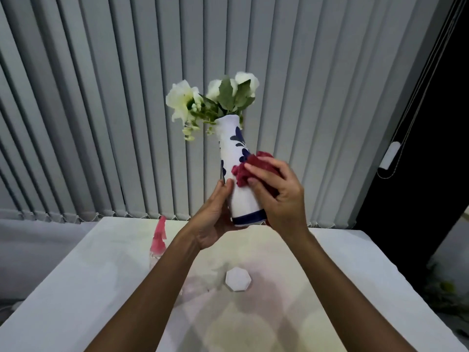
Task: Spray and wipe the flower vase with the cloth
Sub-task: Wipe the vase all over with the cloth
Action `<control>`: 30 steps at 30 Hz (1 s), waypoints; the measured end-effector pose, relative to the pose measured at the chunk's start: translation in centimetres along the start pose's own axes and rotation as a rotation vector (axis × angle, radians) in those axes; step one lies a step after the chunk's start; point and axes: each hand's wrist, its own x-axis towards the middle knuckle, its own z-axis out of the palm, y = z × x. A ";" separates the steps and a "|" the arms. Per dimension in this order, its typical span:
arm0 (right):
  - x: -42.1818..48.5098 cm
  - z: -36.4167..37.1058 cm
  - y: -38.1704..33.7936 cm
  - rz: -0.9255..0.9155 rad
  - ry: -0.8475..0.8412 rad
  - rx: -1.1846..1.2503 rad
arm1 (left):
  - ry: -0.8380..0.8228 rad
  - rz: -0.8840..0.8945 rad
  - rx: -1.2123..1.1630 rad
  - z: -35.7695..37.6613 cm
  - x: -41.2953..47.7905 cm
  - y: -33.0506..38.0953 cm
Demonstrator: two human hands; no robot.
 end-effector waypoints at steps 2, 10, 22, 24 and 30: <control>1.9 0.1 -0.5 0.016 0.003 -0.043 | -0.027 0.008 0.050 0.2 0.0 0.0; 3.8 -0.1 -1.2 0.257 0.033 -0.042 | -0.009 0.036 0.117 0.4 0.3 -1.1; 3.6 0.6 -2.2 0.295 0.039 -0.142 | 0.074 0.072 0.009 0.2 0.2 -0.9; 2.1 0.7 -2.7 0.196 -0.064 -0.218 | 0.073 0.129 0.008 0.4 0.1 -1.0; -3.3 0.5 -1.5 0.055 -0.077 -0.198 | 0.039 0.139 0.012 -0.2 -0.1 0.0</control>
